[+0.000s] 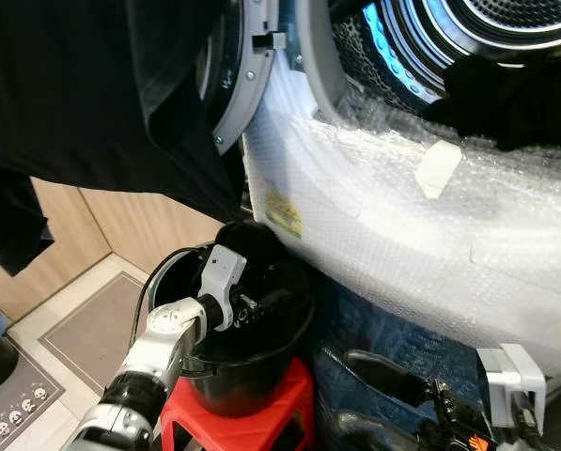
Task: Clothes washing
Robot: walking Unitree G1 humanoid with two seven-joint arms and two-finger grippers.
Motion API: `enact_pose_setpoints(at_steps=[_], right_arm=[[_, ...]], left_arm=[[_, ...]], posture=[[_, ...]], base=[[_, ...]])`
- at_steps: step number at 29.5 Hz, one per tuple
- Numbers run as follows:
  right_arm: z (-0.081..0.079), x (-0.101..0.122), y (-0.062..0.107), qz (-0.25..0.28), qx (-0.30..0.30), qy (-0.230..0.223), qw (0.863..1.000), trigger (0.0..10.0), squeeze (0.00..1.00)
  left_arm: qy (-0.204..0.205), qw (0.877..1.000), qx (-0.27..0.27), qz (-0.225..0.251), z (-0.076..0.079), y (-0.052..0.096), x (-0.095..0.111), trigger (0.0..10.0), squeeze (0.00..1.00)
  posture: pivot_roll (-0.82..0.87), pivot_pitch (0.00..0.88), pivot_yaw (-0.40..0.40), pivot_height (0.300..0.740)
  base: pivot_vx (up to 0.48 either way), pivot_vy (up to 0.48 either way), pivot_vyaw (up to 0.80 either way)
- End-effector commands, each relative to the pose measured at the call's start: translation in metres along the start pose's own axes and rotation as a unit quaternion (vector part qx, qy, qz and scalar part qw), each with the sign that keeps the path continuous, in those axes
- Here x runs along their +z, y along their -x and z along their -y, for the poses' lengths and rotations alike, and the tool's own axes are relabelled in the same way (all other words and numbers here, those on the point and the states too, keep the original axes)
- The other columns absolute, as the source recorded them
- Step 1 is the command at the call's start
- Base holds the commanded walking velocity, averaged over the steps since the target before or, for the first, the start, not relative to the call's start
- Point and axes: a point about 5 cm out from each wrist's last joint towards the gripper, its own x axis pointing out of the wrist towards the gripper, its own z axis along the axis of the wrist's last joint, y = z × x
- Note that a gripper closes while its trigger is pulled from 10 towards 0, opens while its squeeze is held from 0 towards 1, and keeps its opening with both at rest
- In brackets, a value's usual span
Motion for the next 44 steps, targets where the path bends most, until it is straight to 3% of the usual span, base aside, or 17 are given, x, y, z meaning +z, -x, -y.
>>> enact_pose_setpoints(at_steps=[1, 14, 16, 17, 18, 19, 24, 44], right_arm=[[-0.008, 0.004, 0.0, -0.002, 0.003, 0.011, 1.0, 10.0, 0.0], [-0.03, 0.009, 0.005, -0.006, -0.02, 0.01, 1.0, 10.0, 0.0], [-0.032, 0.01, 0.007, -0.008, -0.023, 0.007, 1.0, 10.0, 0.0], [-0.034, 0.01, 0.008, -0.009, -0.025, 0.004, 1.0, 10.0, 0.0], [-0.034, 0.01, 0.008, -0.009, -0.025, 0.004, 1.0, 10.0, 0.0], [-0.036, 0.01, 0.008, -0.01, -0.027, 0.001, 1.0, 10.0, 0.0], [-0.038, 0.009, 0.008, -0.009, -0.035, -0.005, 0.999, 10.0, 0.0], [-0.036, 0.011, 0.009, -0.004, -0.06, -0.012, 0.998, 10.0, 0.0]], left_arm=[[-0.007, 1.0, -0.003, -0.009, -0.003, -0.001, -0.001, 10.0, 0.0], [0.013, 0.998, -0.056, -0.03, 0.001, -0.009, -0.007, 10.0, 0.0], [0.016, 0.997, -0.073, -0.029, 0.003, -0.008, -0.008, 9.6, 0.0], [0.013, 0.996, -0.084, -0.03, 0.005, -0.008, -0.01, 7.1, 0.0], [0.013, 0.996, -0.084, -0.03, 0.005, -0.008, -0.01, 7.1, 0.0], [0.01, 0.995, -0.096, -0.031, 0.006, -0.008, -0.01, 0.2, 0.0], [0.004, 0.992, -0.123, -0.022, 0.007, -0.006, -0.009, 0.0, 0.0], [-0.009, 0.99, -0.137, -0.015, 0.006, -0.004, -0.006, 0.0, 0.0]], posture=[[-0.22, 0.28, 0.027, 0.74], [-0.28, 0.354, 0.0, 0.74], [-0.28, 0.359, -0.002, 0.74], [-0.28, 0.365, -0.003, 0.74], [-0.28, 0.365, -0.003, 0.74], [-0.28, 0.368, -0.003, 0.74], [-0.28, 0.37, 0.0, 0.74], [-0.29, 0.372, -0.004, 0.74]], base=[[0.0, 0.0, 0.0], [0.0, 0.0, 0.0], [0.0, 0.0, 0.0], [0.0, 0.0, 0.0], [0.0, 0.0, 0.0], [0.0, 0.0, 0.0], [0.0, 0.0, 0.0], [0.0, 0.0, 0.0]])
